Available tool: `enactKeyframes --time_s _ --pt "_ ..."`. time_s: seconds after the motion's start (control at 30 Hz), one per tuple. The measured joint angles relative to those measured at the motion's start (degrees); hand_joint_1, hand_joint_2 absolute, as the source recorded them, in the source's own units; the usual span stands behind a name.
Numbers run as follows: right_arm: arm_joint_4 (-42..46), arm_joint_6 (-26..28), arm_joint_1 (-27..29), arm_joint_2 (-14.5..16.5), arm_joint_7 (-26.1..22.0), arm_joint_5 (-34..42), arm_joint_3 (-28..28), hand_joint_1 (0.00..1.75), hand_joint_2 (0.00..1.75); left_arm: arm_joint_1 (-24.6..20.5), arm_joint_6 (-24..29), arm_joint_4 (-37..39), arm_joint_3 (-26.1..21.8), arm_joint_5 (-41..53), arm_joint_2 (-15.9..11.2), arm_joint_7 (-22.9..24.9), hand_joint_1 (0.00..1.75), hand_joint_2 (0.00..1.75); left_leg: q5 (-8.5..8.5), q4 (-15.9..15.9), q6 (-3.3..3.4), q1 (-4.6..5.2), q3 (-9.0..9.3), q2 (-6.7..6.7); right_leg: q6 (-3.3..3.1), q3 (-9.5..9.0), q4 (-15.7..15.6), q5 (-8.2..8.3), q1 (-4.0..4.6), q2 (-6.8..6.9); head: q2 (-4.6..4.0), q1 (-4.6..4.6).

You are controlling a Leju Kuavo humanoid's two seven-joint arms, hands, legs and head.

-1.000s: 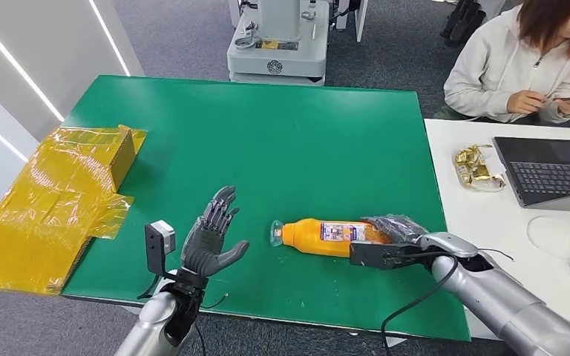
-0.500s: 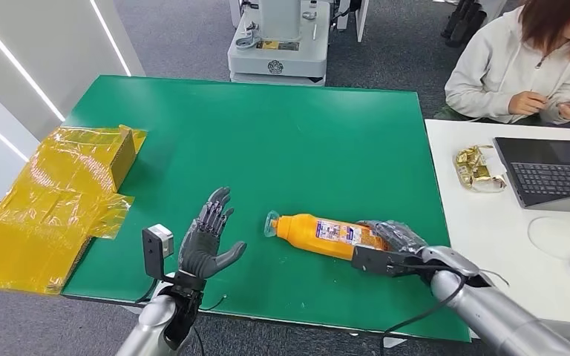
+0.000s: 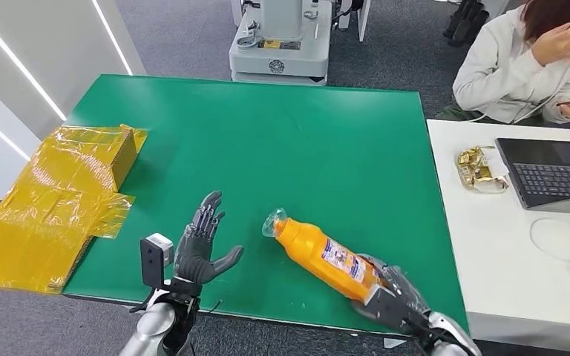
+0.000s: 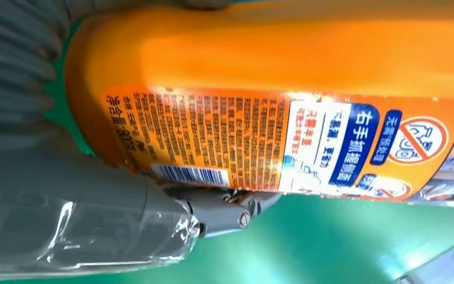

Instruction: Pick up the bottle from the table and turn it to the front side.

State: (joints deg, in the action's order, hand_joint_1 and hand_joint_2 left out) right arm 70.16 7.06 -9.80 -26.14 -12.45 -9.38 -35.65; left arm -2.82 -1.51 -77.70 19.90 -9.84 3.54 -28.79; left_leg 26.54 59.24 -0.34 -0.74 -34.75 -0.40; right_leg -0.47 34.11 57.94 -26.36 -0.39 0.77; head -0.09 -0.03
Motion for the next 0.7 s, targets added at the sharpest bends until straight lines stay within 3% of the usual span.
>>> enactKeyframes --time_s 0.13,0.27,0.5,0.7 --pt "7.4 2.5 9.5 2.6 0.4 -1.5 7.2 1.75 1.75 0.0 0.6 -0.2 0.0 0.3 0.0 0.1 0.0 1.75 0.06 0.0 0.02 0.0 -0.01 0.03 0.01 0.02 0.0 -0.1 0.0 -0.02 0.0 0.01" --pt "11.8 3.1 14.6 5.9 0.1 -2.3 13.3 1.75 1.75 -0.1 0.2 -0.2 0.0 0.5 0.0 0.4 0.0 1.75 0.07 0.0 0.01 0.01 0.01 0.09 0.01 0.03 0.0 -0.11 -0.01 -0.09 0.0 0.01" --pt "14.0 2.3 17.0 8.9 -1.1 -2.8 18.4 1.75 1.75 -0.5 -0.9 -0.2 0.0 0.9 0.1 0.8 0.0 1.75 0.06 0.0 0.02 0.02 0.03 0.15 0.0 0.03 0.0 -0.08 -0.02 -0.13 0.0 0.01" --pt "12.4 -0.1 15.0 11.6 -5.3 -2.7 20.1 1.75 1.75 -4.7 -8.3 0.1 0.1 -0.9 0.6 2.9 0.0 1.75 0.04 0.0 0.02 0.02 0.04 0.17 -0.02 0.03 0.0 -0.05 -0.02 -0.17 0.0 0.01"
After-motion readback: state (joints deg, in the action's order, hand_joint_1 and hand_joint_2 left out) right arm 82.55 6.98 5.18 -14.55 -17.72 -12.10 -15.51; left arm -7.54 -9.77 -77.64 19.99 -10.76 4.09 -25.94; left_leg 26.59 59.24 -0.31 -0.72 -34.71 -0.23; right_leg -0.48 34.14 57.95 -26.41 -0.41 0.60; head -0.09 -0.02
